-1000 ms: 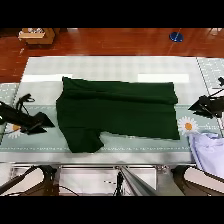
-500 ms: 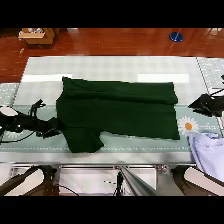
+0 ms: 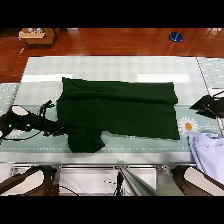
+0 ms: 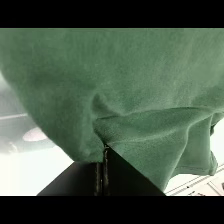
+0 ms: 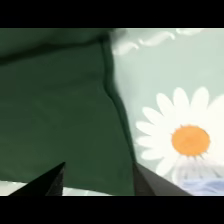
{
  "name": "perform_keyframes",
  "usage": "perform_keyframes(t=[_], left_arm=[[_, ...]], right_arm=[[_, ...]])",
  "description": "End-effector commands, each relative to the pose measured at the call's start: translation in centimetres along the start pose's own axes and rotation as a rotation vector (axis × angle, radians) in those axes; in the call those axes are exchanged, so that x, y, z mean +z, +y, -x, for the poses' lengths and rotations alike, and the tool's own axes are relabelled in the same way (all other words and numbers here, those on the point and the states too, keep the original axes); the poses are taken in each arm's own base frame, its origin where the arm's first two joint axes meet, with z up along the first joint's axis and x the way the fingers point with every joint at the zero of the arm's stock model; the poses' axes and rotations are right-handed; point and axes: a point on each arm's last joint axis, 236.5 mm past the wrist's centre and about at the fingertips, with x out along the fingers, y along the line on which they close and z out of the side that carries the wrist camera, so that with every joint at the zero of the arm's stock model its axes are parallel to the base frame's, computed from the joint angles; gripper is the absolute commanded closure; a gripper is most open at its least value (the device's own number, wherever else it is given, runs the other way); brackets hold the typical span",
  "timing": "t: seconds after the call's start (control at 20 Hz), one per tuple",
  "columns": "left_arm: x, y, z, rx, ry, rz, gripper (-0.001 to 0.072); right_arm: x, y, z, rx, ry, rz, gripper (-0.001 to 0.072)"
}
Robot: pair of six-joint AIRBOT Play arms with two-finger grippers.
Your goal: Fold the shirts.
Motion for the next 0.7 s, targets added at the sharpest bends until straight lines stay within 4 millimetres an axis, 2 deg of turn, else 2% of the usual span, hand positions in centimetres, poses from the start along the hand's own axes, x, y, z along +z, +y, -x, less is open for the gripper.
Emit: perform_keyframes(t=[0.0, 0.15, 0.25, 0.5, 0.65], left_arm=[[-0.4, 0.0, 0.2, -0.016, 0.019, 0.005, 0.0672], [-0.4, 0.1, 0.4, -0.020, 0.016, 0.001, 0.0672], [-0.4, 0.2, 0.4, -0.019, 0.014, 0.001, 0.0672], [-0.4, 0.2, 0.4, -0.020, 0.014, 0.001, 0.0672], [-0.4, 0.2, 0.4, -0.020, 0.014, 0.001, 0.0672]], right_arm=[[-3.2, -2.5, -0.9, -0.034, 0.097, -0.096, 0.0180], [-6.6, -3.4, -3.3, 0.018, 0.177, -0.167, 0.0180], [-8.2, -3.6, -4.8, 0.028, 0.211, -0.172, 0.0179], [-9.8, -3.5, -7.3, 0.058, 0.215, -0.198, 0.0180], [-10.1, -3.5, -8.3, 0.059, 0.205, -0.209, 0.0183]])
